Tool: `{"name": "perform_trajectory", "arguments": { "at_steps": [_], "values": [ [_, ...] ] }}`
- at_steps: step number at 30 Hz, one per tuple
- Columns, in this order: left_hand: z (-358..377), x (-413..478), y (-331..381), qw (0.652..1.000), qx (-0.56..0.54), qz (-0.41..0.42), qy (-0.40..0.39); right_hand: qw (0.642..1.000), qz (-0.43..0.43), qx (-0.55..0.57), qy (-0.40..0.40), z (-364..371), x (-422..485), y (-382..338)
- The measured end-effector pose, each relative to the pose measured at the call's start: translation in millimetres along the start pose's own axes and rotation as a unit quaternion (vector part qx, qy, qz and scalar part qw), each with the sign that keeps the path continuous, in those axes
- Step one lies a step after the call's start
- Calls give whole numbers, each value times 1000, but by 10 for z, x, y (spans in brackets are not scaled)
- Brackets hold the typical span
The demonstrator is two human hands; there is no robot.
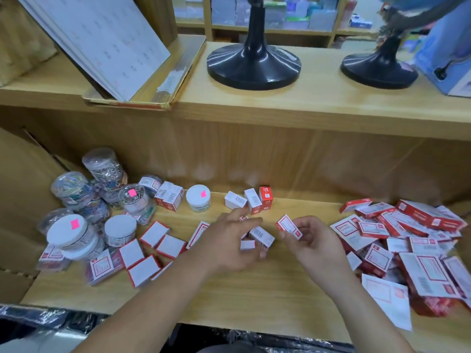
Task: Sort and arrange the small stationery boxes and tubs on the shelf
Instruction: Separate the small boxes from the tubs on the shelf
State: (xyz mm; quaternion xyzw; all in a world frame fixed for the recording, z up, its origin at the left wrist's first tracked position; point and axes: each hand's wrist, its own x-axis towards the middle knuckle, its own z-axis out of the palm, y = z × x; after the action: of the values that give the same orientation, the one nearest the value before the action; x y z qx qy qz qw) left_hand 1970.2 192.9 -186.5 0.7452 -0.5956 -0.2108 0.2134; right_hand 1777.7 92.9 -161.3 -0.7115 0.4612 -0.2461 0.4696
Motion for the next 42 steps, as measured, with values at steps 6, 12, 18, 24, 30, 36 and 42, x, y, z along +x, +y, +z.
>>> {"name": "perform_trajectory", "arguments": {
  "at_steps": [6,12,18,24,30,36,42],
  "values": [
    [-93,83,52,993,64,7,100,1000,-6,-24,14,-60,163,21],
    [-131,655,170,984,135,4,116,999,-2,-41,26,-130,335,-81],
    [115,620,346,974,96,73,189,938,-70,-294,167,-735,94,57],
    [381,469,497,978,42,120,165,857,-31,-464,220,-1113,72,265],
    [263,-287,491,970,20,83,226,977,-115,-177,-6,-281,64,70],
    [267,-1126,112,975,52,14,217,965,-116,-187,-145,425,-58,53],
    [217,-1279,-93,966,48,-55,247,959,-127,-235,-99,567,-72,89]
  ]
}}
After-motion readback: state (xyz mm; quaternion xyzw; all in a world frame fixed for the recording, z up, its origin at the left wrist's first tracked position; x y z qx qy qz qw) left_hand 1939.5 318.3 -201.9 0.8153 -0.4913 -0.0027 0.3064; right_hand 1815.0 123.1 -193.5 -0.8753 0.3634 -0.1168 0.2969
